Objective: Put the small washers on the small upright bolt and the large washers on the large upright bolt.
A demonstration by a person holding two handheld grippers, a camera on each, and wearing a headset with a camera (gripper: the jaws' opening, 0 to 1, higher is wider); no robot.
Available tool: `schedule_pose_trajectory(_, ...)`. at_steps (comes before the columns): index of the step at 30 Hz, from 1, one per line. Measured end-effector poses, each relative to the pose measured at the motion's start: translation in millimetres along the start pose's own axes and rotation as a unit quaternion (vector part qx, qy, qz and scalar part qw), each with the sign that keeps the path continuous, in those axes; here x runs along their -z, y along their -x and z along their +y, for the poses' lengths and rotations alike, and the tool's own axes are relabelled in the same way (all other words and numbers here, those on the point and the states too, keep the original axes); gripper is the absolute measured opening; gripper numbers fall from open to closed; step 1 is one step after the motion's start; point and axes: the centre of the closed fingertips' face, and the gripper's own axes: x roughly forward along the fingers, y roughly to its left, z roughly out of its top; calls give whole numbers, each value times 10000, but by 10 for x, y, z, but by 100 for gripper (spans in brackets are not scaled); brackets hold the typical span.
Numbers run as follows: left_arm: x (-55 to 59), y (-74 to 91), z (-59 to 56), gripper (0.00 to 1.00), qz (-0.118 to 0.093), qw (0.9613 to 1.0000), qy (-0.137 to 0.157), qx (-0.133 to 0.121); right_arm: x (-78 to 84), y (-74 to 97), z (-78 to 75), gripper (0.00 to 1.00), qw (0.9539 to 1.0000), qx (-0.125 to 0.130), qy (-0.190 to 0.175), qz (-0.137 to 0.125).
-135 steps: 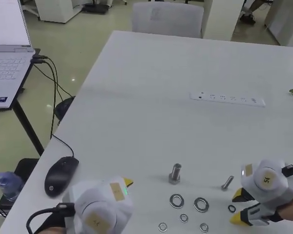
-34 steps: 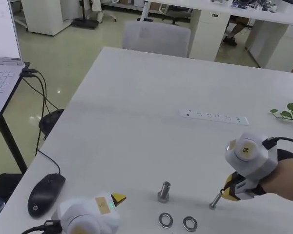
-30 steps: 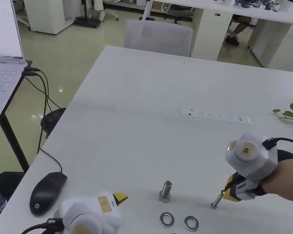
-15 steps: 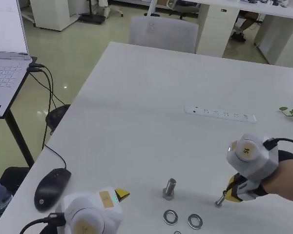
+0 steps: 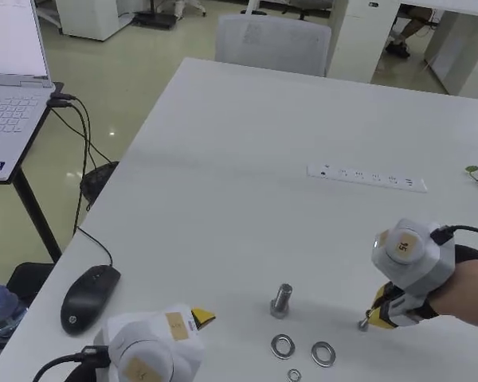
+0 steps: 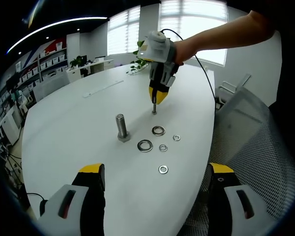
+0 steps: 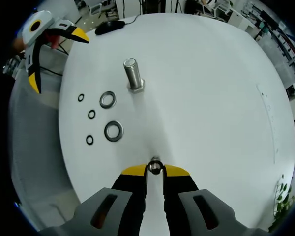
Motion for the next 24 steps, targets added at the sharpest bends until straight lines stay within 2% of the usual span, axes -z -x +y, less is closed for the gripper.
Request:
schedule_pose_trajectory(15,55,21,33,84,128,9999,47,23,62,-250,45,13,9998,-99,100,170)
schedule_pose_trajectory(24,49,13,39,83,145,9999,80,44,49,-266,12,13,9997,-58,186,157)
